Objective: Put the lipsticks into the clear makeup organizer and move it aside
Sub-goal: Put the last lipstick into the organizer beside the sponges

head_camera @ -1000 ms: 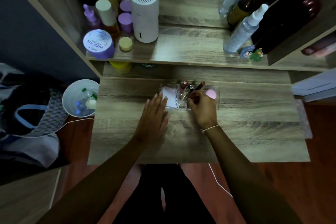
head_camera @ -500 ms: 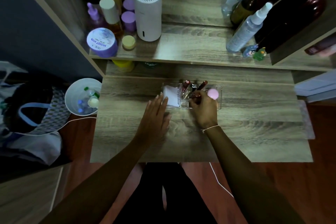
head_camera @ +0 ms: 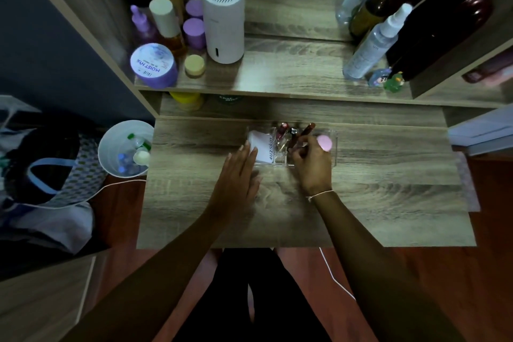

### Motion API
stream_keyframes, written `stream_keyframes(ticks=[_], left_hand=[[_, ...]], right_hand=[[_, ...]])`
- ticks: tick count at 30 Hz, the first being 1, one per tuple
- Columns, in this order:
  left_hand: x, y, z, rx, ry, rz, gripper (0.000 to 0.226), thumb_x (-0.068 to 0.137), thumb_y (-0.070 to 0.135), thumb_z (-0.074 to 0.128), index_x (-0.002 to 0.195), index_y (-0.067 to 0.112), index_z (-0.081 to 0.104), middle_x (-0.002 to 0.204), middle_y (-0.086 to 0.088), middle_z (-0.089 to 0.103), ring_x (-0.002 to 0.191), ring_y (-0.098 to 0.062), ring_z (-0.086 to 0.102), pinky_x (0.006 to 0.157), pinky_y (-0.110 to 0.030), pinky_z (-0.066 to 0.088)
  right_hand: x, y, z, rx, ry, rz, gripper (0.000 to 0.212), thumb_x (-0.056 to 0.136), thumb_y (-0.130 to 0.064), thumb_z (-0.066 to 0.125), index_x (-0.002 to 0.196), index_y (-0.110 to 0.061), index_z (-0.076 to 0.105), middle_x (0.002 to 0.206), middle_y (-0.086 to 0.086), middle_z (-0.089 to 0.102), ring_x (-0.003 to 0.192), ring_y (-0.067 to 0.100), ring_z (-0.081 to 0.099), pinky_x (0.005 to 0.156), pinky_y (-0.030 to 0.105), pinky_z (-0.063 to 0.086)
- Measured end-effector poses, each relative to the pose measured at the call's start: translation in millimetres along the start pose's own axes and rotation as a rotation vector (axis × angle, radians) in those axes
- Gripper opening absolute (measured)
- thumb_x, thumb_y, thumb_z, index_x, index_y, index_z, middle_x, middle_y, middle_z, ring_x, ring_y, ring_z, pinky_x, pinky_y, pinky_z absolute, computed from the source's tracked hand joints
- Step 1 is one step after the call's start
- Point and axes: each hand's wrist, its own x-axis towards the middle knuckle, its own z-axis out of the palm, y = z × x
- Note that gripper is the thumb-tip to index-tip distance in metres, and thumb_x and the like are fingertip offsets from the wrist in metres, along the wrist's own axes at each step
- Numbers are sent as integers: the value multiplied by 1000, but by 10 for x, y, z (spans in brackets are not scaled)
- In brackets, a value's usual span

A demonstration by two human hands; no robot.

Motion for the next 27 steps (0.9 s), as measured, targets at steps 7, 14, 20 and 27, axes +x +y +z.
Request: stream_keyframes(ticks=[7, 14, 20, 27], left_hand=[[6, 13, 11, 8, -2, 8, 63, 90, 21, 59, 143, 1, 32, 151, -23, 29, 139, -35, 30, 114, -52, 24], [8, 5, 30, 4, -9, 1, 63, 92, 25, 55, 145, 4, 29, 152, -21, 27, 141, -33, 27, 115, -50, 21], [-4, -4, 45, 18, -17, -9, 63, 93, 31, 49, 146, 6, 27, 153, -20, 26, 141, -31, 26, 115, -48, 20], [69, 84, -17, 0, 60, 45, 62, 88, 19, 62, 141, 1, 36, 149, -23, 33, 139, -33, 31, 113, -52, 25]], right_hand=[[3, 38, 2, 17, -13, -1, 21, 85, -14, 69, 105, -12, 62, 95, 12, 74, 86, 25, 70, 79, 31, 53], [7, 24, 2, 19, 5, -24, 23, 87, -16, 68, 109, -12, 63, 96, 12, 74, 86, 23, 70, 76, 23, 48], [-38, -22, -24, 12, 25, -24, 15, 87, -16, 67, 100, -11, 62, 95, 12, 73, 86, 26, 69, 76, 33, 55], [-222, -64, -134, 16, 52, -63, 10, 88, -17, 64, 96, -11, 64, 89, 8, 72, 82, 24, 68, 75, 40, 56]])
